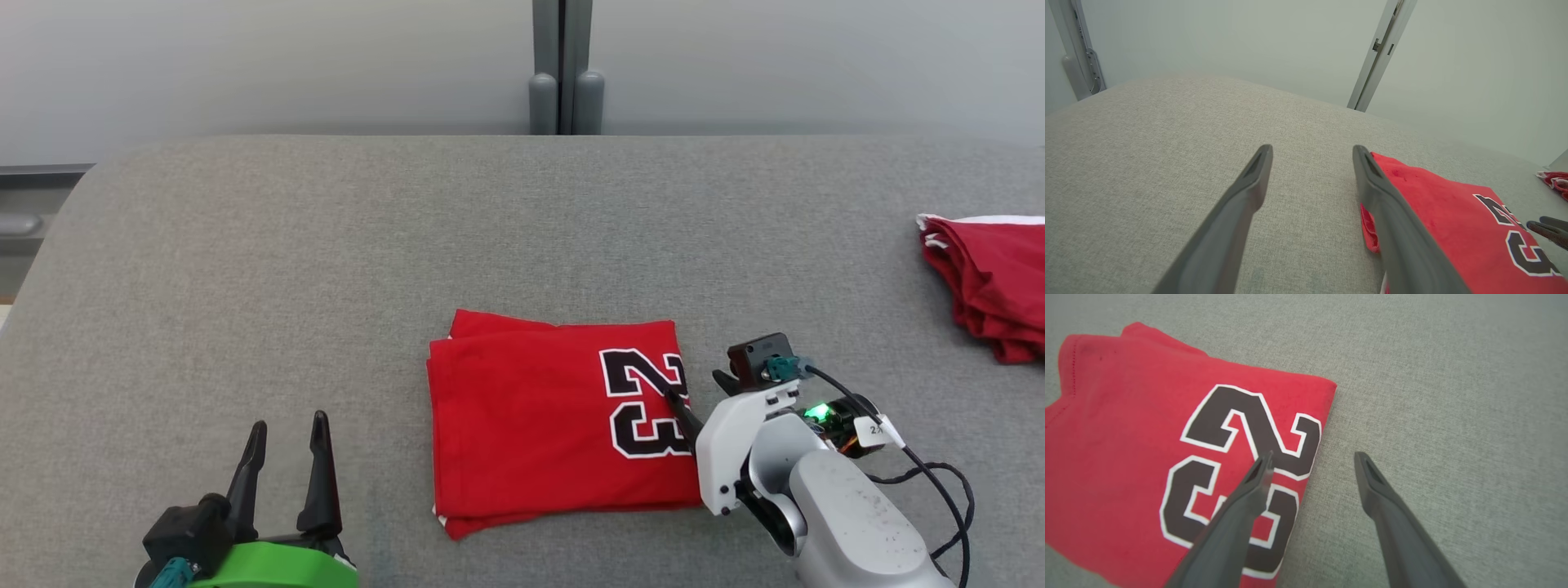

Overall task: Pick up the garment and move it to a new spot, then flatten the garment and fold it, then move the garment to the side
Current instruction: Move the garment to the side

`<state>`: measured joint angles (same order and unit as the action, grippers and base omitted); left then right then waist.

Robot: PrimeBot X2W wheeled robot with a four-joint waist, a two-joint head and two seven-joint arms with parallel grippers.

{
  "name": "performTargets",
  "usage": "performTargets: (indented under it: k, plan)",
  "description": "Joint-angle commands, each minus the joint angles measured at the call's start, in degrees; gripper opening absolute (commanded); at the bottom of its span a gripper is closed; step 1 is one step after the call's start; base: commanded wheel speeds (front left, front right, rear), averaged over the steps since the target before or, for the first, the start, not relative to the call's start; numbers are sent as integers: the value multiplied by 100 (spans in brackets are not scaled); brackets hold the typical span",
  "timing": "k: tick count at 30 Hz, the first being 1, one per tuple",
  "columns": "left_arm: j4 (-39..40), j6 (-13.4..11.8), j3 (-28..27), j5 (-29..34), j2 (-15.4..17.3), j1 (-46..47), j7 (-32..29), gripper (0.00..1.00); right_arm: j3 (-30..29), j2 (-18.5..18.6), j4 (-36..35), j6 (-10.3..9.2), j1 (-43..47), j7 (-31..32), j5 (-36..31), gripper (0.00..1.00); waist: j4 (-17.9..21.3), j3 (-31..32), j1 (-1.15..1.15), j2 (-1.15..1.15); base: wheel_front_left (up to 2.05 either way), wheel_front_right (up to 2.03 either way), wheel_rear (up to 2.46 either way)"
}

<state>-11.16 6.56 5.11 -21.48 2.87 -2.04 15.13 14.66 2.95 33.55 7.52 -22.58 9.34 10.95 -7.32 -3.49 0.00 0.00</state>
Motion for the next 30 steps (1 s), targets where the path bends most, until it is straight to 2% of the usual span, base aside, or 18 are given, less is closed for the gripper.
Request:
performTargets:
  k: [1, 9, 10, 11, 12, 13, 14, 15, 23, 30]
  plan:
    - [10, 9, -10, -42, 7, 92, -3, 100, 40, 59, 87, -8, -94, 94, 47, 100, -134, -53, 0, 0, 0, 0, 0]
    - [38, 16, -15, -56, 7, 94, -2, 100, 265, 72, 579, -8, -284, 443, 340, 100, -262, -134, 0, 0, 0, 0, 0]
    - [45, 12, -16, -60, 7, 94, -2, 100, 296, 66, 632, -8, -288, 452, 382, 92, -262, -149, 0, 0, 0, 0, 0]
    - [50, 7, -19, -63, 7, 94, -2, 100, 322, 62, 666, -8, -306, 440, 399, 71, -256, -163, 0, 0, 0, 0, 0]
    - [55, 1, -20, -65, 7, 94, -2, 100, 362, 55, 700, -8, -344, 413, 426, 39, -243, -181, 0, 0, 0, 0, 0]
    - [59, -1, -18, -62, 7, 97, -2, 100, 393, 49, 727, -8, -371, 408, 449, 28, -226, -197, 0, 0, 0, 0, 0]
    - [65, -3, -9, -53, 7, 108, -2, 100, 431, 43, 761, -8, -395, 390, 474, 3, -204, -218, 0, 0, 0, 0, 0]
    - [74, -7, -4, -49, 7, 121, -2, 100, 463, 40, 772, -8, -432, 341, 485, 0, -181, -241, 0, 0, 0, 0, 0]
    - [141, -16, 35, 26, 7, 227, -3, 100, 392, 96, 894, -9, -902, -172, 387, 0, 237, -452, 0, 0, 0, 0, 0]
    - [260, 19, 33, 145, 8, 373, -3, 100, 152, 475, 874, -9, -1286, -450, 143, 0, 984, -675, 0, 0, 0, 0, 0]
